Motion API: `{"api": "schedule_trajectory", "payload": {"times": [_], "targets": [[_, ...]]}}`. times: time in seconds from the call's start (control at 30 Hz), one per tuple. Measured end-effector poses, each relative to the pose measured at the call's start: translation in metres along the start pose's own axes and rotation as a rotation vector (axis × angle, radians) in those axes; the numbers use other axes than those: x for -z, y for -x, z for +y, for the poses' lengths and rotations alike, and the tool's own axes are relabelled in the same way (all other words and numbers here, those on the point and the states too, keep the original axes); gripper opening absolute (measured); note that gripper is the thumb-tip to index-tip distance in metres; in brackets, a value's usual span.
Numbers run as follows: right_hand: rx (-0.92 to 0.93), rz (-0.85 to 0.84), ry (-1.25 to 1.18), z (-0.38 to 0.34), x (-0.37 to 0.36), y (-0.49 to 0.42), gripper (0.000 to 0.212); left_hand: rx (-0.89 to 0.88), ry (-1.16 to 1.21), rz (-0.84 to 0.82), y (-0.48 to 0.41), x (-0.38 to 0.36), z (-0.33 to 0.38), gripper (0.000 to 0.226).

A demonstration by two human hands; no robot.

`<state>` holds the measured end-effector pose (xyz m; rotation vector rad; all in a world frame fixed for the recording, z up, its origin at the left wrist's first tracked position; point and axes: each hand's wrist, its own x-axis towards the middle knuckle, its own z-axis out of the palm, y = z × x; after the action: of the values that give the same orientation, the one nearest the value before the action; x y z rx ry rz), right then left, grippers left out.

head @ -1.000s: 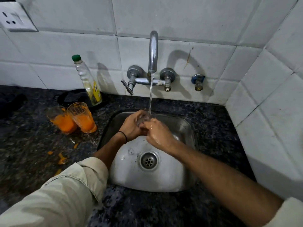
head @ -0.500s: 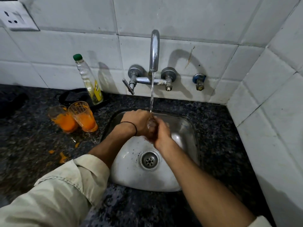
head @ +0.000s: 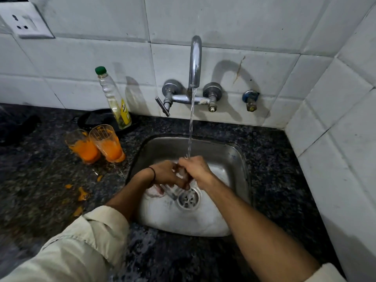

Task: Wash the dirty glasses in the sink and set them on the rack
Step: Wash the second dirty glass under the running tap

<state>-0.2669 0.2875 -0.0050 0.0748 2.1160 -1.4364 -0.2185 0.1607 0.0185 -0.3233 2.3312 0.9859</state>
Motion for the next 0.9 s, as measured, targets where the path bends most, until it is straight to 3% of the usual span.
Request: {"api": "schedule_trajectory", "payload": {"times": [0.07,0.13,0.17,0.23,0.33,0.4,0.47,0.53,0.63,0.7,0.8,0.87,0.9], "targets": [[0.23,-0.071,0.28,-0.016,0.007,0.005,0.031,-0.01,0.279,-0.147,0.003,-0.007,-0.01,0.06],[0.412,-0.121,0.426,-0.031,0.014,0.011,0.035,-0.159,0.572,-0.191,0.0,-0.017,-0.017,0.056],[0.471,-0.112,0.466,-0.037,0.017,0.015,0.034,-0.245,0.724,-0.167,-0.002,-0.023,-0.016,0.048],[0.553,0.029,0.544,-0.045,0.016,0.02,0.036,-0.326,0.846,0.048,-0.006,-0.03,-0.008,0.031],[0.543,0.285,0.643,-0.047,0.008,0.025,0.044,-0.257,0.574,0.53,-0.019,-0.039,0.013,0.02],[0.528,0.341,0.692,-0.05,0.005,0.025,0.045,-0.222,0.398,0.701,-0.021,-0.039,0.023,0.018],[0.569,0.29,0.828,-0.059,0.013,0.025,0.044,-0.289,0.46,0.589,-0.018,-0.033,0.024,0.022],[0.688,0.102,0.968,-0.071,0.029,0.028,0.04,-0.41,0.632,0.348,-0.017,-0.023,0.017,0.032],[0.853,-0.099,1.056,-0.085,0.046,0.036,0.04,-0.539,0.65,0.221,-0.015,-0.008,0.012,0.031],[0.843,0.028,1.032,-0.086,0.043,0.038,0.038,-0.478,0.568,0.34,-0.012,-0.005,0.025,0.026],[0.563,0.267,0.721,-0.082,0.026,0.036,0.043,-0.3,0.5,0.687,-0.015,-0.013,0.049,0.016],[0.447,0.31,0.662,-0.081,0.017,0.033,0.046,-0.233,0.363,0.839,-0.018,-0.018,0.054,0.018],[0.437,0.302,0.696,-0.082,0.018,0.032,0.046,-0.255,0.339,0.835,-0.017,-0.017,0.053,0.019]]}}
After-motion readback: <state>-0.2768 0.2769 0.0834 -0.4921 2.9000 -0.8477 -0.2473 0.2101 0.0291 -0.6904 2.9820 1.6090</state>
